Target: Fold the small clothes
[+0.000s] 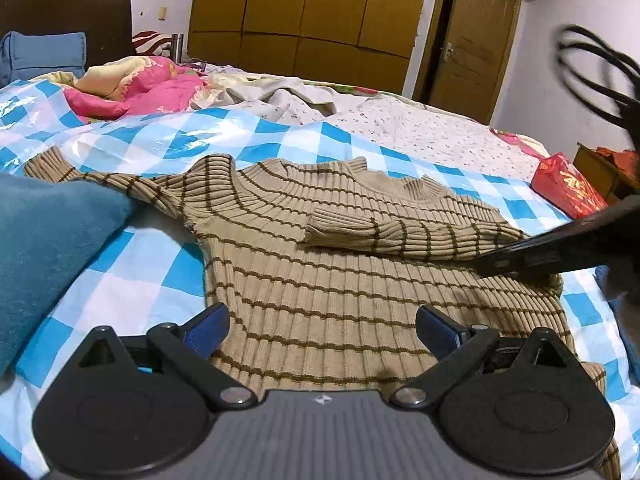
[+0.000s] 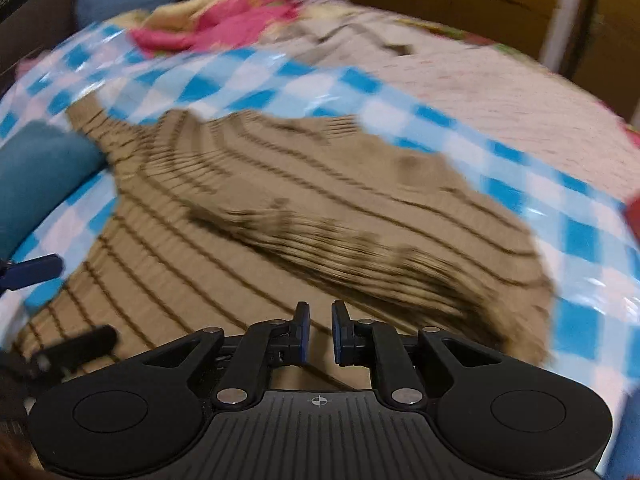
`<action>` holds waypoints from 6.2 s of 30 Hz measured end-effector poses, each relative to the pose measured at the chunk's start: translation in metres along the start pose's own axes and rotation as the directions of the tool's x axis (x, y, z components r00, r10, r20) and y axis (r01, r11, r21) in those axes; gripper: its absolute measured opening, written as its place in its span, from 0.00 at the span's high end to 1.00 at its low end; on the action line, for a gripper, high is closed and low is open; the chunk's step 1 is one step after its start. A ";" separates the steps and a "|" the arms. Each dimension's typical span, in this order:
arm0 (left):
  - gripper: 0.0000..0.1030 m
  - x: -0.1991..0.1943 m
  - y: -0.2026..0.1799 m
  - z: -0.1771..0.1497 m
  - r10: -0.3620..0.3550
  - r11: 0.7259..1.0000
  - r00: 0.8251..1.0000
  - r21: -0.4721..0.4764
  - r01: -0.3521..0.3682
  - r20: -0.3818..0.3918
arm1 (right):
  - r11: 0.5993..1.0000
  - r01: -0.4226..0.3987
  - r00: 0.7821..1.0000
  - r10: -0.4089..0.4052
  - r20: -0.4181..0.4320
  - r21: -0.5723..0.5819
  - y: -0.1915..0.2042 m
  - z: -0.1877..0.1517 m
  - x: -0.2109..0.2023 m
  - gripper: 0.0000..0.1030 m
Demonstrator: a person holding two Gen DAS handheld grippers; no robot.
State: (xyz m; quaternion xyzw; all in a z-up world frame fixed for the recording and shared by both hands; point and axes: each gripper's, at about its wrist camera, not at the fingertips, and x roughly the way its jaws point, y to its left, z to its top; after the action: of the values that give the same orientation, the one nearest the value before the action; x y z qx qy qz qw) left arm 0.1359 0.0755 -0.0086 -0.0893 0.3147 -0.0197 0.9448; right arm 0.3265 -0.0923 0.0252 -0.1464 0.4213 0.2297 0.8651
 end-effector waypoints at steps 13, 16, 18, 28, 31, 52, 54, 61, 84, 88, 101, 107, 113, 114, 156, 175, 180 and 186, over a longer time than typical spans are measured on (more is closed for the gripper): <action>0.00 0.007 -0.011 -0.007 0.029 0.999 1.000 0.043 -0.030 0.004 | 0.989 0.138 0.987 -0.134 0.089 -0.046 -0.025 -0.020 -0.003 0.86; 0.00 0.009 -0.009 -0.006 0.021 0.999 1.000 0.033 -0.021 0.002 | 0.982 0.179 0.976 -0.170 0.136 -0.056 -0.038 -0.015 -0.020 0.76; 0.00 0.010 -0.009 -0.005 0.007 1.000 1.000 0.025 -0.007 -0.003 | 0.967 0.237 0.964 -0.223 0.144 -0.094 -0.047 -0.015 -0.024 0.68; 0.00 0.013 -0.017 -0.010 0.029 0.998 1.000 0.064 -0.029 0.002 | 0.986 0.159 0.985 -0.156 0.075 -0.040 -0.068 -0.022 -0.008 0.93; 0.00 0.014 -0.017 -0.009 0.022 0.998 1.000 0.057 -0.022 -0.005 | 0.979 0.113 0.993 -0.108 0.038 -0.172 -0.050 -0.047 -0.021 0.93; 0.00 0.008 -0.005 -0.005 0.027 0.999 0.999 0.017 -0.027 0.021 | 0.955 -0.169 0.984 0.179 0.022 -0.242 0.019 0.022 0.014 0.79; 0.00 0.008 -0.003 -0.005 0.024 1.000 1.000 0.013 -0.024 0.021 | 0.936 -0.169 0.985 0.173 -0.013 -0.310 0.031 0.025 0.024 0.79; 0.00 0.005 0.005 -0.002 0.014 1.000 0.999 -0.022 -0.013 0.029 | 0.908 -0.302 0.949 0.256 -0.185 -0.290 0.035 0.008 0.024 0.77; 0.00 0.001 0.012 -0.001 0.047 0.998 0.997 -0.042 -0.045 0.057 | 0.952 -0.230 0.973 0.229 -0.025 -0.204 0.050 0.078 0.075 0.92; 0.00 0.004 0.014 -0.001 0.049 0.998 0.998 -0.046 -0.047 0.046 | 0.949 -0.169 0.986 0.165 -0.038 -0.265 0.064 0.084 0.089 0.89; 0.00 -0.013 0.041 0.005 0.171 0.979 0.977 -0.136 -0.153 0.131 | 0.882 -0.283 0.942 0.330 0.066 -0.376 0.163 0.141 0.058 0.85; 0.00 -0.022 0.068 0.008 0.300 0.943 0.937 -0.205 -0.263 0.180 | 0.824 -0.354 0.918 0.396 0.004 -0.443 0.246 0.182 0.086 0.84; 0.00 -0.029 0.102 0.006 0.343 0.898 0.923 -0.348 -0.268 0.173 | 0.804 -0.382 0.910 0.414 -0.033 -0.456 0.306 0.203 0.113 0.79; 0.00 -0.031 0.105 0.005 0.354 0.890 0.919 -0.364 -0.274 0.175 | 0.803 -0.393 0.906 0.422 -0.039 -0.449 0.314 0.205 0.117 0.79; 0.00 -0.035 0.070 -0.004 0.352 0.929 0.885 -0.228 -0.291 0.303 | 0.873 -0.392 0.880 0.265 0.393 0.288 0.037 0.141 -0.034 0.97; 0.00 -0.005 0.003 -0.014 0.281 0.946 0.929 0.093 -0.310 0.239 | 0.750 -0.209 0.964 0.048 0.263 0.628 -0.102 -0.017 0.008 0.97; 0.00 -0.002 -0.012 -0.017 0.263 0.939 0.937 0.162 -0.303 0.228 | 0.769 -0.179 0.964 0.013 0.265 0.614 -0.110 -0.024 0.001 0.97; 0.00 0.001 -0.019 -0.027 0.321 0.895 0.936 0.276 -0.350 0.145 | 0.772 -0.103 0.984 -0.011 0.175 0.628 -0.113 -0.041 0.010 0.88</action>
State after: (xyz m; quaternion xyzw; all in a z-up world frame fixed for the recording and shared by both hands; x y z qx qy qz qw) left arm 0.1215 0.0527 -0.0269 0.1089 0.2731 0.1008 0.9505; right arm 0.3638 -0.2040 -0.0002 0.1840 0.4026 0.1068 0.8903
